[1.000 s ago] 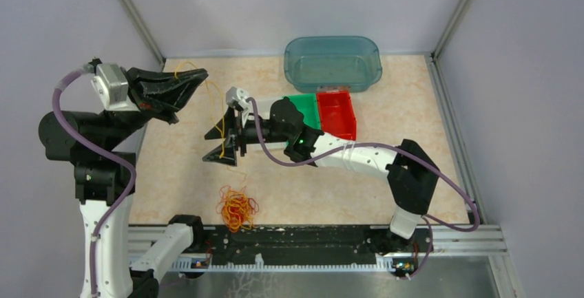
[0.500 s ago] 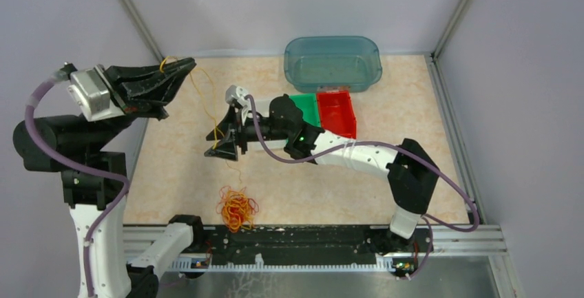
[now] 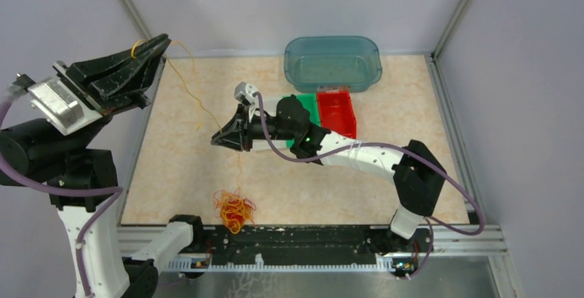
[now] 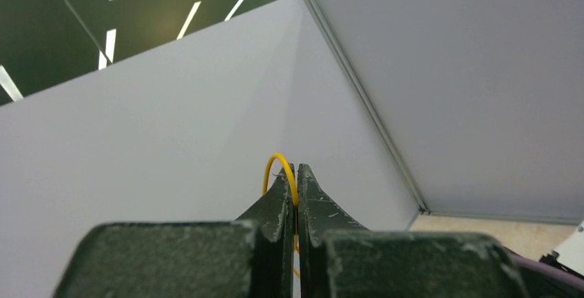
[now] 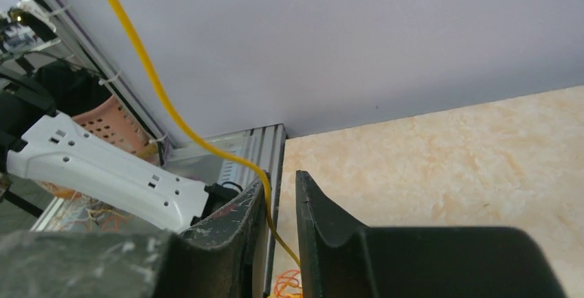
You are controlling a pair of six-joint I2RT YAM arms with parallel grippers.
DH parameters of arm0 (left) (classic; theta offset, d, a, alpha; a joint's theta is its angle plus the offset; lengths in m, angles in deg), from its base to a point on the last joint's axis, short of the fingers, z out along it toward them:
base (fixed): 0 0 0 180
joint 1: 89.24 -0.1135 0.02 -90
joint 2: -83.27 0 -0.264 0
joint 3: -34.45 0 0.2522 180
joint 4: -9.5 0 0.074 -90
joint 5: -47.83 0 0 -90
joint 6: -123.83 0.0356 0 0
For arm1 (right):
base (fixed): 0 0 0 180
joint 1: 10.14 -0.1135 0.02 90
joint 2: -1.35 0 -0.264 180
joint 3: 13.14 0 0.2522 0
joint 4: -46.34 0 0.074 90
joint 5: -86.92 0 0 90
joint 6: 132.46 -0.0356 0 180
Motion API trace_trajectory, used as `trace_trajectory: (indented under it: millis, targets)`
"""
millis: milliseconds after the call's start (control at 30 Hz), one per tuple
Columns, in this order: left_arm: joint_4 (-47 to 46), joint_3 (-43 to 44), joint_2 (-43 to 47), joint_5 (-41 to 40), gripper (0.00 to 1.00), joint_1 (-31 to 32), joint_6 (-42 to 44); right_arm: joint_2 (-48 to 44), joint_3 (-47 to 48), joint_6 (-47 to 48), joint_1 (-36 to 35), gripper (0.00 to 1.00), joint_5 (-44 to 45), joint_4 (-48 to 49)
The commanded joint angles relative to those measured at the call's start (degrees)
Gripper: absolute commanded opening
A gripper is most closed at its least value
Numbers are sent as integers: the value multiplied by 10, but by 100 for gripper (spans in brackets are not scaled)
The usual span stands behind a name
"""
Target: Untangle the cables
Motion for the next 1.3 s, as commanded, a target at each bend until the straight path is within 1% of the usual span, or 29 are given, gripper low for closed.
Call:
trace_trajectory:
  millis: [0, 33, 100, 167, 267, 400, 533, 767, 900, 1033, 1167, 1267]
  targets:
    - [-32, 49, -24, -17, 0, 2, 8, 19, -7, -12, 1, 9, 47, 36]
    - [-29, 60, -29, -19, 0, 2, 11, 17, -7, -2, 2, 0, 58, 32]
    - [-18, 74, -34, -20, 0, 1, 15, 3, -4, 9, 8, 0, 84, 26]
    - [-6, 67, -30, -18, 0, 1, 18, -17, 14, 20, 17, 0, 92, 15]
    - [9, 15, -9, -20, 0, 1, 19, -36, 68, 46, 37, 0, 92, -35]
    - [24, -88, 44, -32, 0, 2, 28, -48, 130, 67, 66, 0, 94, -85]
    - [34, -180, 80, -36, 0, 1, 34, -57, 155, 71, 94, 0, 98, -96]
    - [39, -253, 87, -17, 0, 1, 22, -45, 175, 73, 131, 0, 99, -109]
    - [40, -290, 82, -5, 0, 2, 29, -35, 190, 72, 156, 0, 107, -107]
    - [53, -313, 70, 23, 0, 2, 15, -22, 248, 47, 185, 0, 103, -112]
    - [95, -337, 43, 116, 0, 3, -31, -15, 278, -1, 197, 0, 69, -83]
    - [86, -379, 34, 123, 0, 18, -65, -11, 283, -46, 197, 0, 39, -60]
